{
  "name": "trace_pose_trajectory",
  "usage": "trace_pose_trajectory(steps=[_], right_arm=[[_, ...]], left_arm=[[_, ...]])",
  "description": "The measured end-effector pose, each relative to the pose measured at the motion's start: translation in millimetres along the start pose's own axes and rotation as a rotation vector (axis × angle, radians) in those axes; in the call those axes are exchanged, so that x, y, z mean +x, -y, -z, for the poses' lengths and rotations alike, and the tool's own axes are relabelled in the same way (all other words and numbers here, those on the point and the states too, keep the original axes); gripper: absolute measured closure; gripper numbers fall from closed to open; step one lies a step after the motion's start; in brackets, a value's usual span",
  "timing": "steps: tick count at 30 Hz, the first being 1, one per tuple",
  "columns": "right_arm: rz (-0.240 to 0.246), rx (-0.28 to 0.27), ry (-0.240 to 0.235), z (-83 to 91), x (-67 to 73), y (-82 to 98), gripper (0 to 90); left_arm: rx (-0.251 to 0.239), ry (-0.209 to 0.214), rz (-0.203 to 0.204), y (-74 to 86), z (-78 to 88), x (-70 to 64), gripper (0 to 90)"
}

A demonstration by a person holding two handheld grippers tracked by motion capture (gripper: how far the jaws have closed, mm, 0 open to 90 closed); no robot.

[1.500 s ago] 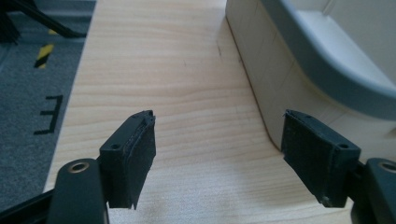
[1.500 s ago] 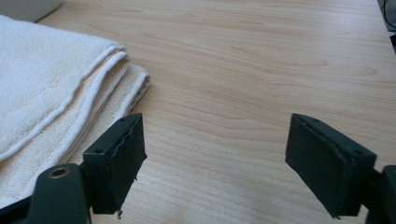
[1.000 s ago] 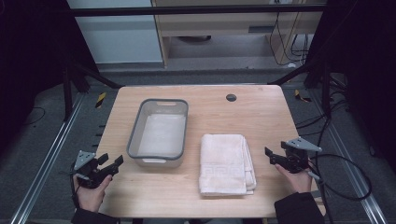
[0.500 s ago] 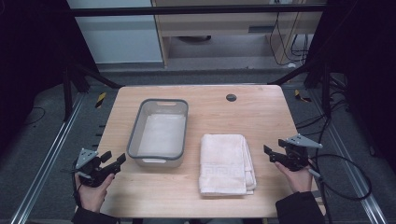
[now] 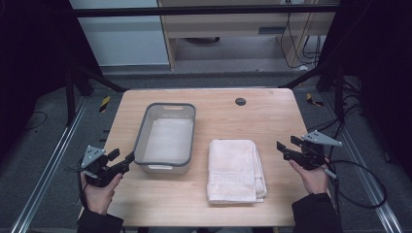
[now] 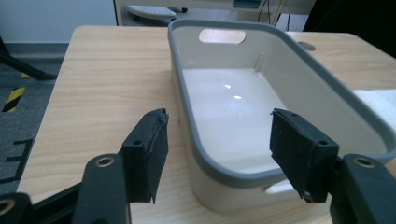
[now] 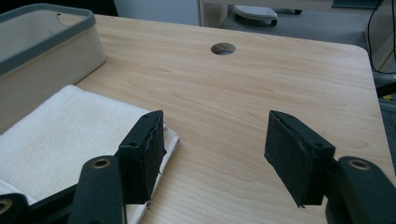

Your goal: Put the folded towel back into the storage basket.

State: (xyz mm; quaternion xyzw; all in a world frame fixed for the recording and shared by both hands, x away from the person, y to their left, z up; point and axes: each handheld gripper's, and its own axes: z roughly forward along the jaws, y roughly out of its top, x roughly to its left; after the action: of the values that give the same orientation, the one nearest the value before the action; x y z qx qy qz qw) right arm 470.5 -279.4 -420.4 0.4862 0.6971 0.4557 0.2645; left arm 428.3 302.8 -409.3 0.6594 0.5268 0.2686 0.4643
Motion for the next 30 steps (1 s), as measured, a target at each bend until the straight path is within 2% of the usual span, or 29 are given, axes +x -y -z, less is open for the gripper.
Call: trace_pose_trajectory(steps=[4,10,20,26,29,30], right_arm=[[0.002,-0.005,-0.01,-2.0,3.3,-6.5,39.1],[0.011,-0.015,-0.047,-6.9,11.9,-19.5,40.6],[0.023,-0.02,-0.06,-10.4,16.2,-29.9,42.9],[0.022,-0.024,-0.073,-14.7,18.3,-35.4,44.4],[0.025,-0.025,-0.08,-17.1,19.4,-36.7,45.0],[0.023,-0.023,-0.089,-19.5,21.2,-37.6,45.1]], left_arm=[[-0.008,0.013,-0.006,-5.0,-1.3,-6.3,36.7],[-0.017,0.043,-0.024,-14.0,-6.0,-22.7,36.7],[-0.012,0.08,-0.056,-21.0,-12.2,-45.6,36.9],[-0.005,0.115,-0.075,-23.0,-21.0,-68.0,36.9],[-0.002,0.127,-0.079,-23.6,-24.1,-74.2,36.8],[0.002,0.138,-0.087,-23.8,-27.3,-81.0,36.8]])
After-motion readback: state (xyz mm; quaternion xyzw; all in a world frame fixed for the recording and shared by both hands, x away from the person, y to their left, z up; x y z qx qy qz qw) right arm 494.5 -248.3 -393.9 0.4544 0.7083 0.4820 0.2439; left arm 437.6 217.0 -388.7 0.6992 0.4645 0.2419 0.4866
